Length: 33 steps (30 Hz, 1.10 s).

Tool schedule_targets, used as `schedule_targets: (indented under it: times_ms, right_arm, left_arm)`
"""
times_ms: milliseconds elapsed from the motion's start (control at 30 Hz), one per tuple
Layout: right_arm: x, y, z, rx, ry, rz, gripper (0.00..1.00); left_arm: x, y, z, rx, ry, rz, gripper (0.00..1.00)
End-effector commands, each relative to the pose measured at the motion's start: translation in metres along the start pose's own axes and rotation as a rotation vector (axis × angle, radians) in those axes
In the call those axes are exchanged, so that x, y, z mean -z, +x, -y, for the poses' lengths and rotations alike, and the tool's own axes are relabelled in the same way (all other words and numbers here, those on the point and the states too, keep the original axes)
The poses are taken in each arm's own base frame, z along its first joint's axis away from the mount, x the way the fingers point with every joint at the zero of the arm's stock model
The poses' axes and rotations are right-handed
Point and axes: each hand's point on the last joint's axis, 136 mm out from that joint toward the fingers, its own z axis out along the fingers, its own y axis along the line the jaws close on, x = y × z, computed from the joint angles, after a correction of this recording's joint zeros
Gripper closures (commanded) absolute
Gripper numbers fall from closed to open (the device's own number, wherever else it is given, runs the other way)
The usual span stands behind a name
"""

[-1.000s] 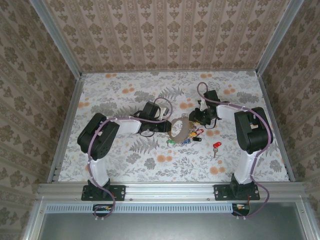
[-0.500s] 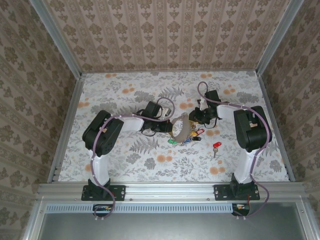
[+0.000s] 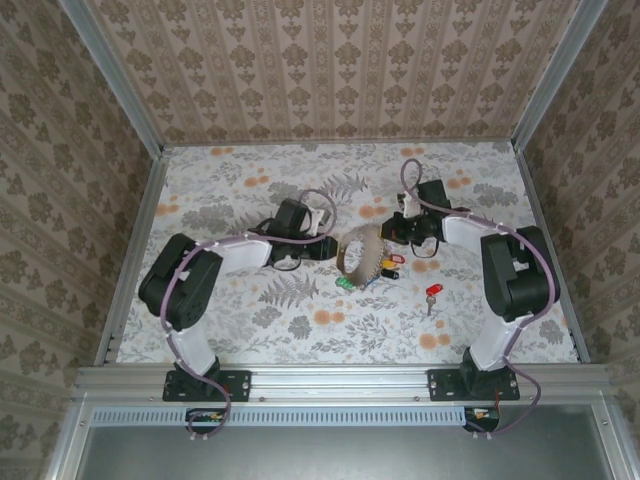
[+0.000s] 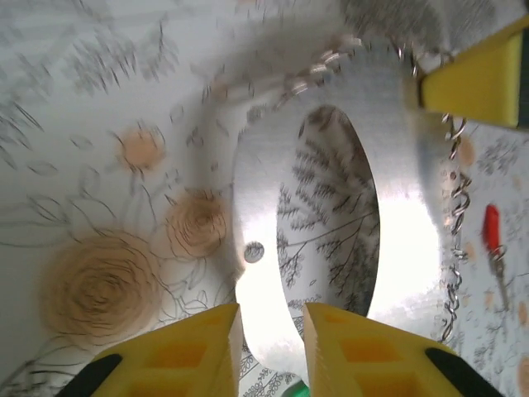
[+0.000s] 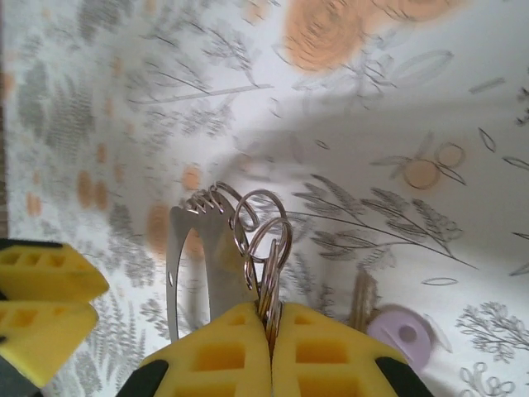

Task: Put the keys on the keyring

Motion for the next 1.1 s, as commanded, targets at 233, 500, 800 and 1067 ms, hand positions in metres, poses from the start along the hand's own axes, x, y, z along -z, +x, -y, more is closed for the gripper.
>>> schedule_targets:
  times_ms: [233,500,800,1067]
  right_arm:
    - [0.031,-0.022,-0.057,0.067,-0.251,0.156,0.99]
    - [0.038,-0.026,-0.073,0.074,-0.327,0.168,0.99]
    - [0.043,-0.029,-0.082,0.076,-0.365,0.177,0.99]
    - [0.058,-0.032,-0.095,0.114,-0.386,0.208,0.94]
  left_arm:
    - [0.020,-0.035,0.018,0.109,0.270,0.110,0.60]
    - [0.014,-0.036,0.016,0.163,0.336,0.089,0.58]
    - [0.016,-0.038,0.027,0.165,0.433,0.078,0.69]
    - [0.043,-0.062,0.052,0.104,0.540,0.154,1.00]
